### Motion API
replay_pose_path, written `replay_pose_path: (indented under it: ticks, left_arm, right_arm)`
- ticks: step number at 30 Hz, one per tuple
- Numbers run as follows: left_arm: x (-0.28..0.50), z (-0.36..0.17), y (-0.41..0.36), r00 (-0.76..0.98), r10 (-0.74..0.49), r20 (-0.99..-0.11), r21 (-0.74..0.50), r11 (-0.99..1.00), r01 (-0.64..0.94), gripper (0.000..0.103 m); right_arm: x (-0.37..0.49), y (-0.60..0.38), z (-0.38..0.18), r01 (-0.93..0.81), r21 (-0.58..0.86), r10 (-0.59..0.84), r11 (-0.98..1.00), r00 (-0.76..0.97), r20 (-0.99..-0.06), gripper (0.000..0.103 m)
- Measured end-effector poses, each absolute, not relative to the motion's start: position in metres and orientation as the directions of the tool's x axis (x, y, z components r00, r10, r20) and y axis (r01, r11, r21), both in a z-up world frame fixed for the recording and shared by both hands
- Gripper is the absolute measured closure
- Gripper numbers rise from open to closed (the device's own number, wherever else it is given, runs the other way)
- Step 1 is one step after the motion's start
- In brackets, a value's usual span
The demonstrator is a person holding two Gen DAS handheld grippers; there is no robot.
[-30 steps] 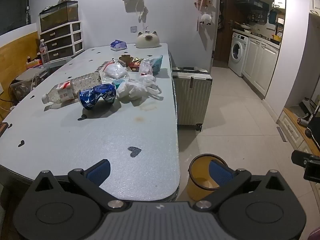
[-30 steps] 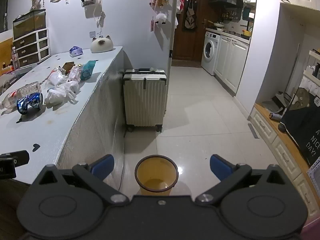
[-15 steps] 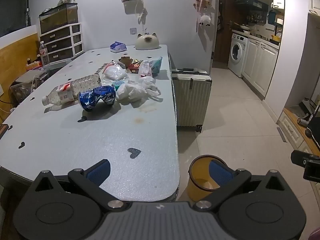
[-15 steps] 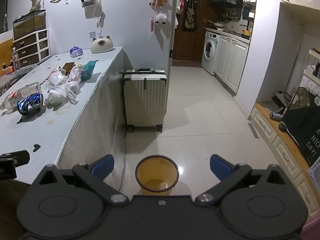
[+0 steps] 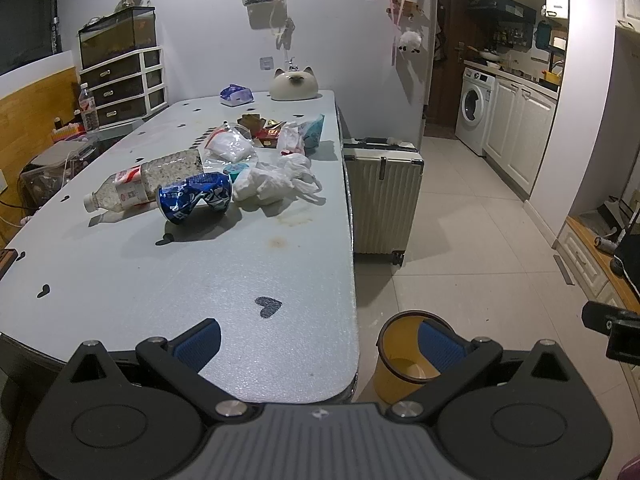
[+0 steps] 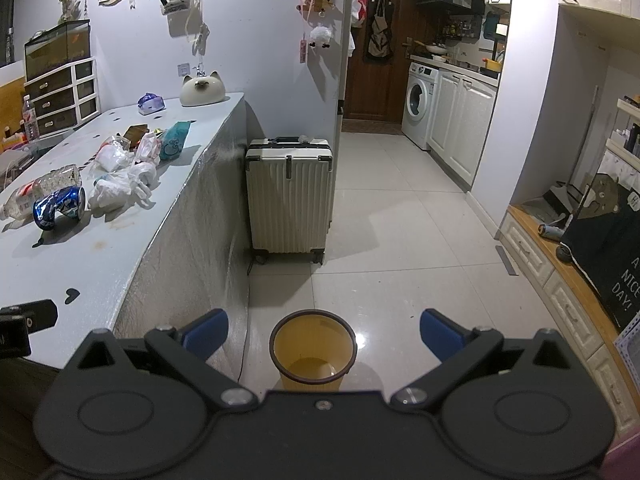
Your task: Collect trash
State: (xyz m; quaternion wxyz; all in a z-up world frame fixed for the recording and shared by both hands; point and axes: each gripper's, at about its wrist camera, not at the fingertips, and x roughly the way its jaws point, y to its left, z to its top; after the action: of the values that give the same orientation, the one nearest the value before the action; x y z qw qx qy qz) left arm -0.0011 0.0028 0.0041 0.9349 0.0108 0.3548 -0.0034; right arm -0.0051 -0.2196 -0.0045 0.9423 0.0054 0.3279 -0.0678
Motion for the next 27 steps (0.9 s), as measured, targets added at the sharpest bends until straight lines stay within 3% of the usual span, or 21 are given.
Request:
replay_pose_path:
  ticks: [27]
  left_arm:
    - [0.0002, 0.0032, 0.0000, 0.752, 0.001, -0.660, 0.020, 1.000, 0.016, 0.000]
  right_arm:
    - [-0.0049, -0.2204, -0.0047, 0.133, -0.034, -0.126, 0.991, 0.776, -0.618, 0.000]
